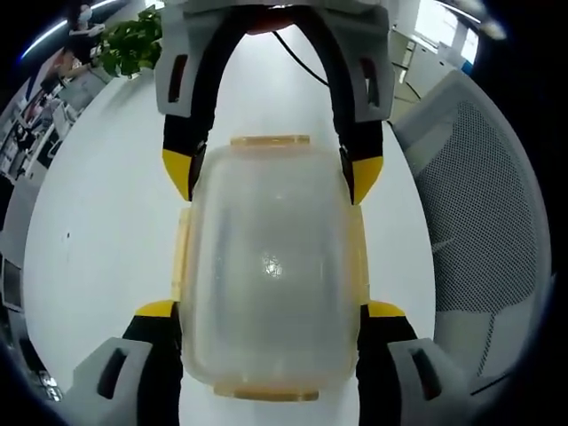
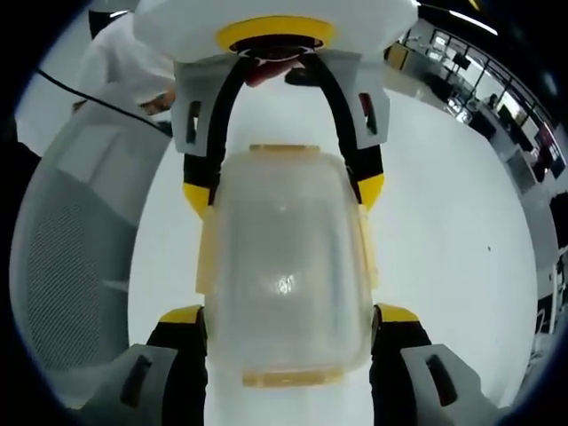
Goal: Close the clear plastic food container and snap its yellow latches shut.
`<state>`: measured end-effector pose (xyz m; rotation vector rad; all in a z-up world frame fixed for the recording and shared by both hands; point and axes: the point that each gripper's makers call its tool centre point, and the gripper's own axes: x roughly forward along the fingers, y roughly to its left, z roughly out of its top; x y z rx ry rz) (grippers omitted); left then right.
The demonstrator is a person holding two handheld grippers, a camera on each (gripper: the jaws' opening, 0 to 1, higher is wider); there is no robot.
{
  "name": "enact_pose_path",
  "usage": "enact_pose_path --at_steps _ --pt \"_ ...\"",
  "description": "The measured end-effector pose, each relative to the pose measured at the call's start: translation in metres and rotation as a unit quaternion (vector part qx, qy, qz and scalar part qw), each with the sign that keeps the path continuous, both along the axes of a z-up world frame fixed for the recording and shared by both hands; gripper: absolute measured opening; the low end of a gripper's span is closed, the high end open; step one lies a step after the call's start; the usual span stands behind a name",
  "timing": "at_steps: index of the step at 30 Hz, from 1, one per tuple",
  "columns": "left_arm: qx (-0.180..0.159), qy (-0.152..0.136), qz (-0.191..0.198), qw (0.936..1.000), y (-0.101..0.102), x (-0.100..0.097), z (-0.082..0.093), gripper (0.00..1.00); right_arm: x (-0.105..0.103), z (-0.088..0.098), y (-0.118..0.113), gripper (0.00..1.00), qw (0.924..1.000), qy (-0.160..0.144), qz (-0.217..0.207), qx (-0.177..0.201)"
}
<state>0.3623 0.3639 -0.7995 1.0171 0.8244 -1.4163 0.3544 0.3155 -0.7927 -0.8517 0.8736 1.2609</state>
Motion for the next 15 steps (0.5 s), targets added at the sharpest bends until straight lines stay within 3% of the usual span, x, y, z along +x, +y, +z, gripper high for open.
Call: enact_pose_path --at_steps 15 --pt "-0.004 0.001 0.001 1.0000 0.018 0.002 0.000 0.82 0.002 -0.002 0.020 0.77 0.9999 0.002 -0.002 -0.010"
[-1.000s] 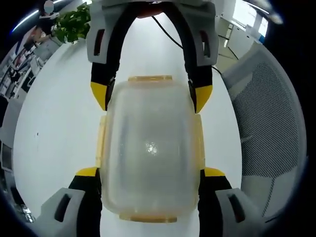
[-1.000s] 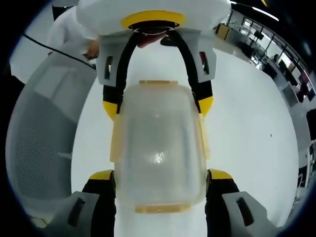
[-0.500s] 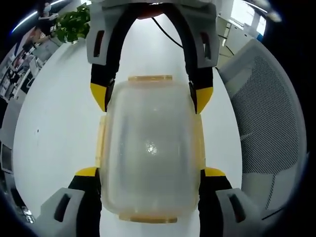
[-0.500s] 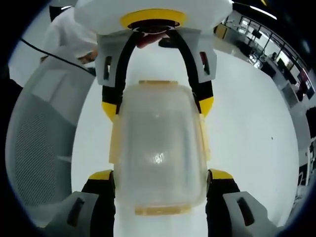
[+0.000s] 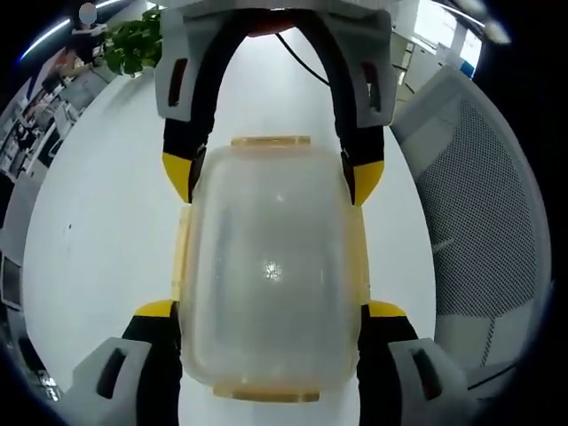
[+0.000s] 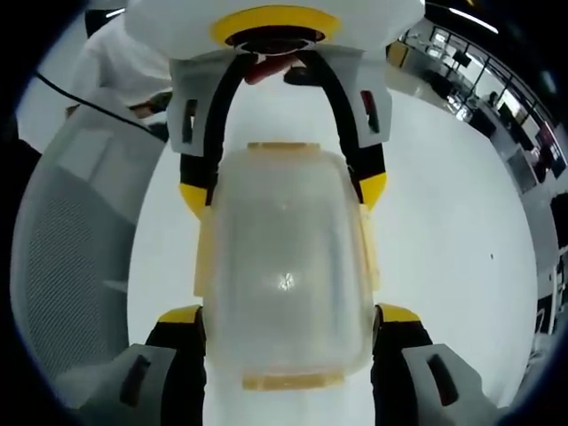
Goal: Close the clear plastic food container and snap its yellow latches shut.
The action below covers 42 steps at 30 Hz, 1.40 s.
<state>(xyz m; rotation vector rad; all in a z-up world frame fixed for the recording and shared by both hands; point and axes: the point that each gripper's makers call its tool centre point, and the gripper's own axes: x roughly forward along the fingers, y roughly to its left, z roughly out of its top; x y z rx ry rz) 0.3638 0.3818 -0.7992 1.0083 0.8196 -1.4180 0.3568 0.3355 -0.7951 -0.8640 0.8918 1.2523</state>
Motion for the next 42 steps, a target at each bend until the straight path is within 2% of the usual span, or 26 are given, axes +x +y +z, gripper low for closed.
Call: enact_pose_path --at_steps 14,24,34,42 --pt "-0.012 0.005 0.001 0.9999 0.021 0.004 0.000 0.83 0.003 -0.003 0.023 0.79 0.9999 0.002 -0.003 -0.011" --pt "-0.015 0.007 0.003 0.9999 0.039 0.005 0.000 0.83 0.005 -0.003 0.042 0.80 1.0000 -0.002 -0.004 -0.005" --pt "-0.025 0.010 -0.002 0.9996 0.048 0.008 0.000 0.84 0.008 -0.005 0.054 0.81 0.9998 -0.003 -0.013 -0.012" --pt "0.002 0.003 -0.001 1.0000 0.048 0.007 -0.002 0.84 0.008 -0.003 0.054 0.81 0.9998 -0.010 -0.014 0.006"
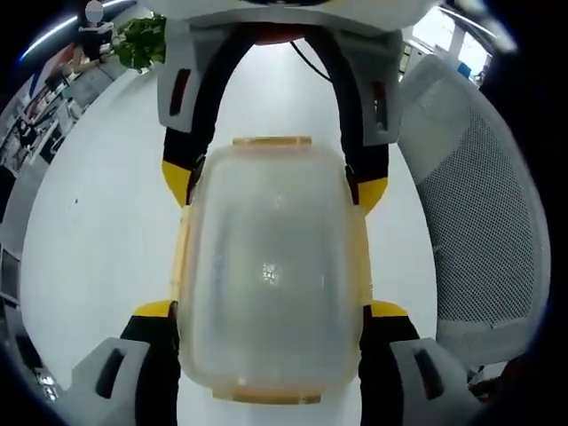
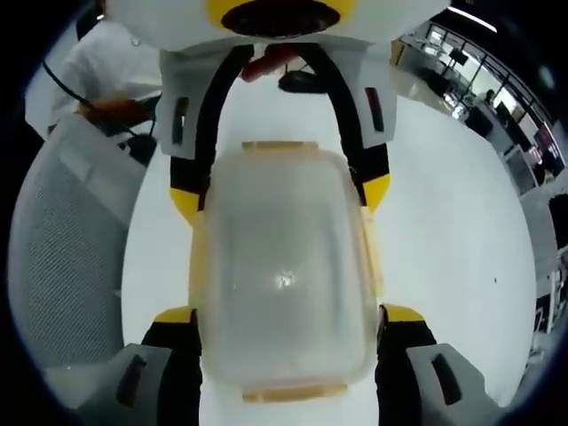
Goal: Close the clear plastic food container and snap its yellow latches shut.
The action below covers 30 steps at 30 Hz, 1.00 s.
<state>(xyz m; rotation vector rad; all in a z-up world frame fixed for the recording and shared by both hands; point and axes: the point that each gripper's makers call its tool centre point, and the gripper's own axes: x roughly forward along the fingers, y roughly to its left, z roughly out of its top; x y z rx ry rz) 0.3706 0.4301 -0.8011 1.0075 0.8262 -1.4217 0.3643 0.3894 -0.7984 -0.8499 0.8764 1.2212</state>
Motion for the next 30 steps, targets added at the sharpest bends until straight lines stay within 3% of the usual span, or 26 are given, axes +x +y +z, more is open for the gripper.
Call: enact_pose_path --at_steps 30 --pt "0.004 -0.004 -0.010 0.9999 0.0025 0.0030 -0.0015 0.85 0.0022 -0.0031 0.0018 0.82 0.9997 -0.009 -0.013 -0.016"
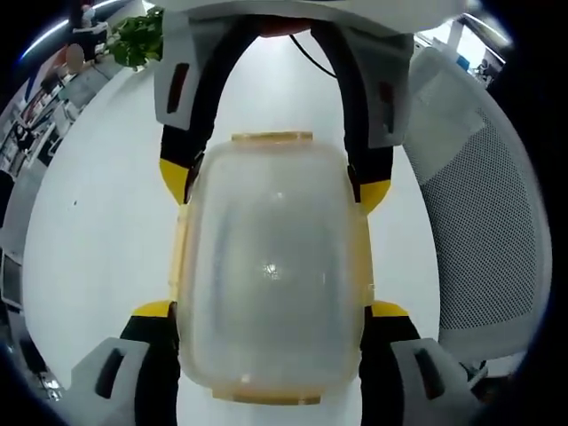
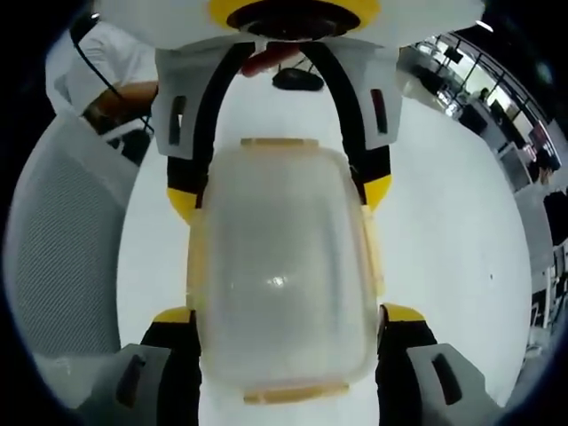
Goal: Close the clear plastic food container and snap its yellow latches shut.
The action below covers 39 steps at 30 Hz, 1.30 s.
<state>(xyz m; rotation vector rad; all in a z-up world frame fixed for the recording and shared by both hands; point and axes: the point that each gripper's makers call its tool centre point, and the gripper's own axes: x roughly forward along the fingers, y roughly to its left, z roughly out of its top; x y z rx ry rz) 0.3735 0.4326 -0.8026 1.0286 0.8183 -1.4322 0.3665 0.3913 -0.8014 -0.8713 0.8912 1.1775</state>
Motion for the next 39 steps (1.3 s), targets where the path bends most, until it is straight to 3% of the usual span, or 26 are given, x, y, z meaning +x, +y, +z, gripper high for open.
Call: enact_pose_path --at_steps 11,39 --pt "-0.002 0.001 -0.001 1.0000 0.001 0.005 0.000 0.85 0.006 -0.001 0.001 0.82 1.0000 -0.001 -0.001 -0.004" --pt "-0.003 0.001 0.002 1.0000 0.000 0.042 -0.002 0.86 0.042 -0.002 0.001 0.83 0.9999 -0.005 0.000 -0.013"
